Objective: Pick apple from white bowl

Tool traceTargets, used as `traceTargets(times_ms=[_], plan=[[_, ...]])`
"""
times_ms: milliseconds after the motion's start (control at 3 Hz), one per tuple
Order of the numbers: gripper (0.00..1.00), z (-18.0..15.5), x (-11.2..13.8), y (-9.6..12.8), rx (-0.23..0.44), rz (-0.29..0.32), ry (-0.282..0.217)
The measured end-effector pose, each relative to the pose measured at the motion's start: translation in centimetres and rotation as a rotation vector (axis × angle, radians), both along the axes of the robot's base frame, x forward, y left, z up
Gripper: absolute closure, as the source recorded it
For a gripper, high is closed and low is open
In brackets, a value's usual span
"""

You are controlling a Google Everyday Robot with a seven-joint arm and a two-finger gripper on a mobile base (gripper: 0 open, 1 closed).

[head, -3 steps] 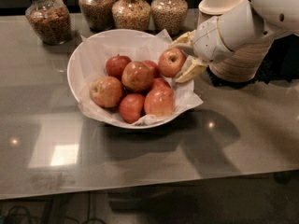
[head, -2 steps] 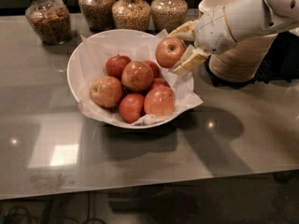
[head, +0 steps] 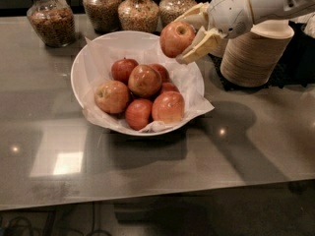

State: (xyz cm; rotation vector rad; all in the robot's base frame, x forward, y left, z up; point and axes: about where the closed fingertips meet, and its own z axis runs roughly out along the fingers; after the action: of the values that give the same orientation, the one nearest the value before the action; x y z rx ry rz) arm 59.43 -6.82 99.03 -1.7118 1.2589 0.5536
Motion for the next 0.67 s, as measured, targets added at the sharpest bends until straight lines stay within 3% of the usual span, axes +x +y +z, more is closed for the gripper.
traceTargets(times_ms=[333,667], plan=[[1.0,1.0,-1.2,0.9,0.057,0.07,0.067],[1.0,6.0,-5.0,3.1,0.113,0.154,0.053]])
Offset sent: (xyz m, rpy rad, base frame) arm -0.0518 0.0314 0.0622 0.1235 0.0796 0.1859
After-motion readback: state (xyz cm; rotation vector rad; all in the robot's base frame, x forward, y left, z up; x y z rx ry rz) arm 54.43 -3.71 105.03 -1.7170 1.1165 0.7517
